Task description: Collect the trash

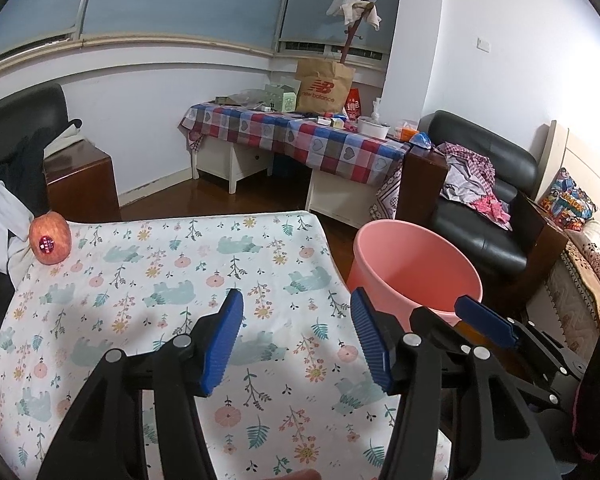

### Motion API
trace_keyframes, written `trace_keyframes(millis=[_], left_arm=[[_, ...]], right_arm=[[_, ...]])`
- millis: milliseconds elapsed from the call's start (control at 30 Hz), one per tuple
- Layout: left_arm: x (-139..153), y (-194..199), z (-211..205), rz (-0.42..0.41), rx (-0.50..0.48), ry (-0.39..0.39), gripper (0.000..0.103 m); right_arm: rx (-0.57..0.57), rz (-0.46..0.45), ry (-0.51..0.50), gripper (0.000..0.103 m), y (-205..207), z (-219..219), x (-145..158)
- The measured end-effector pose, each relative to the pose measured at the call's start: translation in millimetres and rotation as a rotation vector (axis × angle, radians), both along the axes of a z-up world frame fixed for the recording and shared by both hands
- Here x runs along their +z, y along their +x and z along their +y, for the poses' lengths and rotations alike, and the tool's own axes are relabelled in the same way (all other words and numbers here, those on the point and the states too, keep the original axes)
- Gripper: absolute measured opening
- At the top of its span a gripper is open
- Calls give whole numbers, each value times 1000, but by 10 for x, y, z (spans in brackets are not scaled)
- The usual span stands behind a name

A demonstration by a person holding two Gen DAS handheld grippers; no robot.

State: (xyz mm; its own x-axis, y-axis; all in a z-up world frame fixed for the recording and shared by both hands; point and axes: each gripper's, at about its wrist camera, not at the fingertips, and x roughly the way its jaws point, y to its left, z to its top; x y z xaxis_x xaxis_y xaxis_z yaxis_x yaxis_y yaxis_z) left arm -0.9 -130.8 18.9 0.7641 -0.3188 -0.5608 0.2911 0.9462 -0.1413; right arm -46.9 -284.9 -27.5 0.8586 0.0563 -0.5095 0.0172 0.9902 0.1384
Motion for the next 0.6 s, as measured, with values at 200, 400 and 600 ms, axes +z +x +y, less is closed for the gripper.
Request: trace_keyframes(millis=[200, 400, 600], left_arm=[[-21, -16, 28, 2, 1, -2, 55], [-22, -17, 27, 3, 1, -2, 54], [-26, -20, 34, 2, 1, 1, 54]], right_arm=[[0, 1, 0, 51, 3, 9, -2], [0, 2, -1, 51, 4, 22, -10], [0, 3, 0, 50, 5, 22, -9]])
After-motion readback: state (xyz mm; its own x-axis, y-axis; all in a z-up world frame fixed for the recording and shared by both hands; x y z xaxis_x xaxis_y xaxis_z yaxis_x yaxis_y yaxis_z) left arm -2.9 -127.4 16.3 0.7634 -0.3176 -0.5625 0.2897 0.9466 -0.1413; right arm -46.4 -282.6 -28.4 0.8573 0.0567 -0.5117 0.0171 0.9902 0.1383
